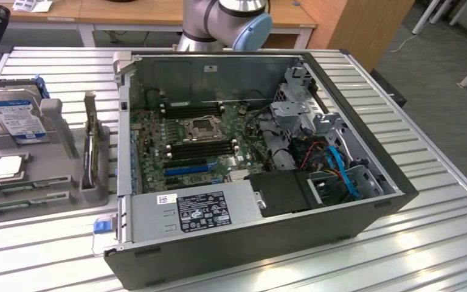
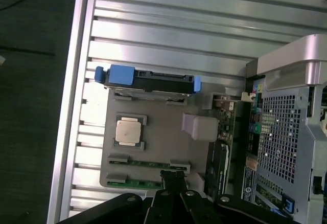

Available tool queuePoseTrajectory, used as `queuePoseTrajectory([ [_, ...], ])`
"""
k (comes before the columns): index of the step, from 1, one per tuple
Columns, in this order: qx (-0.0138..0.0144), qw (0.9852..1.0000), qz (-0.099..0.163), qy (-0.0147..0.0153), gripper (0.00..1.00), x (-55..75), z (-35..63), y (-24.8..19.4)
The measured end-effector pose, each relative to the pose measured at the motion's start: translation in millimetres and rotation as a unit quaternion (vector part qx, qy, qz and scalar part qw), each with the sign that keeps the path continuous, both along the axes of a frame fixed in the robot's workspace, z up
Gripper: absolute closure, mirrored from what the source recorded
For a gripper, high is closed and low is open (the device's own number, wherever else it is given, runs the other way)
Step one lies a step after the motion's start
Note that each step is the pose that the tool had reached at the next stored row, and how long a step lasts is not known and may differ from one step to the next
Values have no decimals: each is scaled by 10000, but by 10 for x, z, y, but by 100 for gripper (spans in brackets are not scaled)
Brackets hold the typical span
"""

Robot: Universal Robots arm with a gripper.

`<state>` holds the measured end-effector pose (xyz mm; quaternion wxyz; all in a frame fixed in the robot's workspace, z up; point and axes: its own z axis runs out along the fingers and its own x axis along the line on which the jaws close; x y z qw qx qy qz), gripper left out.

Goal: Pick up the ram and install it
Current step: 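Pick up the ram and move it above insertion slot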

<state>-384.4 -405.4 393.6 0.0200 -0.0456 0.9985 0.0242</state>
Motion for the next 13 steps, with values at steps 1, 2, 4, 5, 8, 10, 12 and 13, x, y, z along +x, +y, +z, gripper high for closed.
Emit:
queuePoseTrajectory([
  [1,0,10000,-3,0,89,0,0,0],
  [2,0,10000,-7,0,89,0,0,0],
  [4,0,10000,-13,0,89,0,0,0],
  [5,0,10000,-16,0,89,0,0,0],
  [8,0,10000,-25,0,89,0,0,0],
  [10,0,10000,-32,0,89,0,0,0],
  [12,0,10000,-38,0,89,0,0,0],
  [13,0,10000,-42,0,89,0,0,0],
])
